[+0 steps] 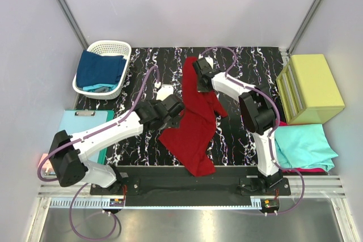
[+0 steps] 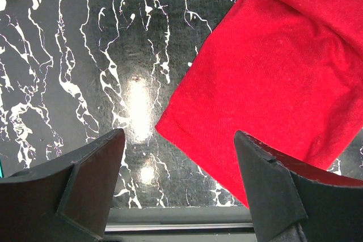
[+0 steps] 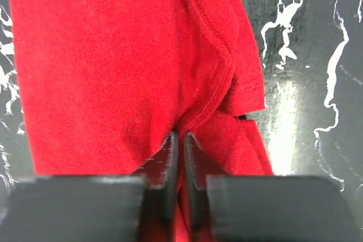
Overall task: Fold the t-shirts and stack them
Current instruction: Flatten out the tshirt
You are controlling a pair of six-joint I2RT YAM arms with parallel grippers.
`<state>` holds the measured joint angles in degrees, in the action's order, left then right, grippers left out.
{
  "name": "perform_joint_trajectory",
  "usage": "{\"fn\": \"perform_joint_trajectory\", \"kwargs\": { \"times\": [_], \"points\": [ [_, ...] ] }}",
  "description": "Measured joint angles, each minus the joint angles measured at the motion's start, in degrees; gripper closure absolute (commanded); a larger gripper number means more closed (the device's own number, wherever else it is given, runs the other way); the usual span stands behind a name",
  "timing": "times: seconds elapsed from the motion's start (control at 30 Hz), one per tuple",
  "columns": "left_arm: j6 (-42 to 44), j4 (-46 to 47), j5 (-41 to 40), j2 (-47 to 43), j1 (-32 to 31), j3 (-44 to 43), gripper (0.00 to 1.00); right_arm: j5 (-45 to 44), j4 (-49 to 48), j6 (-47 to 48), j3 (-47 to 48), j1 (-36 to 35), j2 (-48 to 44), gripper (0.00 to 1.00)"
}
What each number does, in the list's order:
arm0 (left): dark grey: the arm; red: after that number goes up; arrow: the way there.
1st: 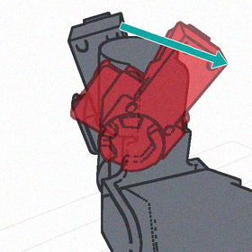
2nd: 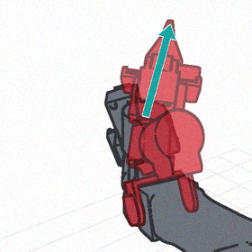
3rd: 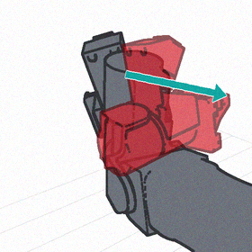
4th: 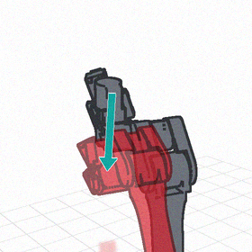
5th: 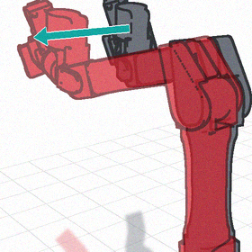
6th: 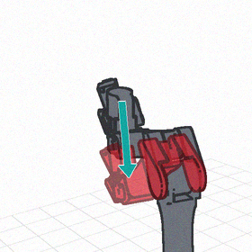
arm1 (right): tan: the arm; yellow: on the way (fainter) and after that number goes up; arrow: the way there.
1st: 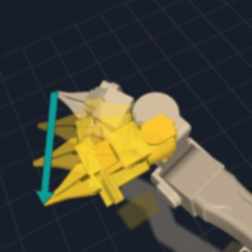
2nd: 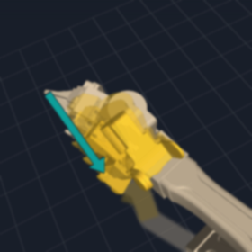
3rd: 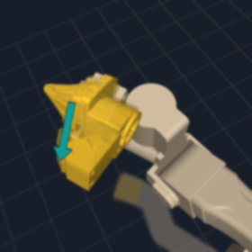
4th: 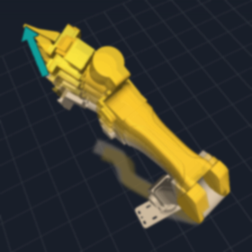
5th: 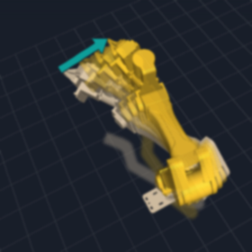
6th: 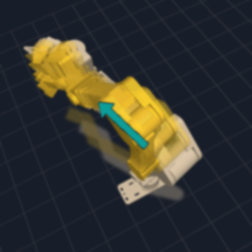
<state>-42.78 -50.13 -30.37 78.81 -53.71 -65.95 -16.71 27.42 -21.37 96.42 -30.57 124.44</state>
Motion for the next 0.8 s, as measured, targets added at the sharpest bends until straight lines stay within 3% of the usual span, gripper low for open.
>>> {"fn": "perform_joint_trajectory", "kwargs": {
  "times": [0.37, 0.8],
  "points": [
    [0.0, 0.0, 0.0, 1.5, -0.2, 0.0, 0.17, -0.4, 1.0, 1.0, 2.0, -0.7, -1.6, 1.00],
    [-1.0, 0.0, -0.6, 0.1, -0.7, 0.0, 0.17, 1.2, 7.5, 4.4, 29.7, -8.5, -0.8, 1.00]
  ]
}}
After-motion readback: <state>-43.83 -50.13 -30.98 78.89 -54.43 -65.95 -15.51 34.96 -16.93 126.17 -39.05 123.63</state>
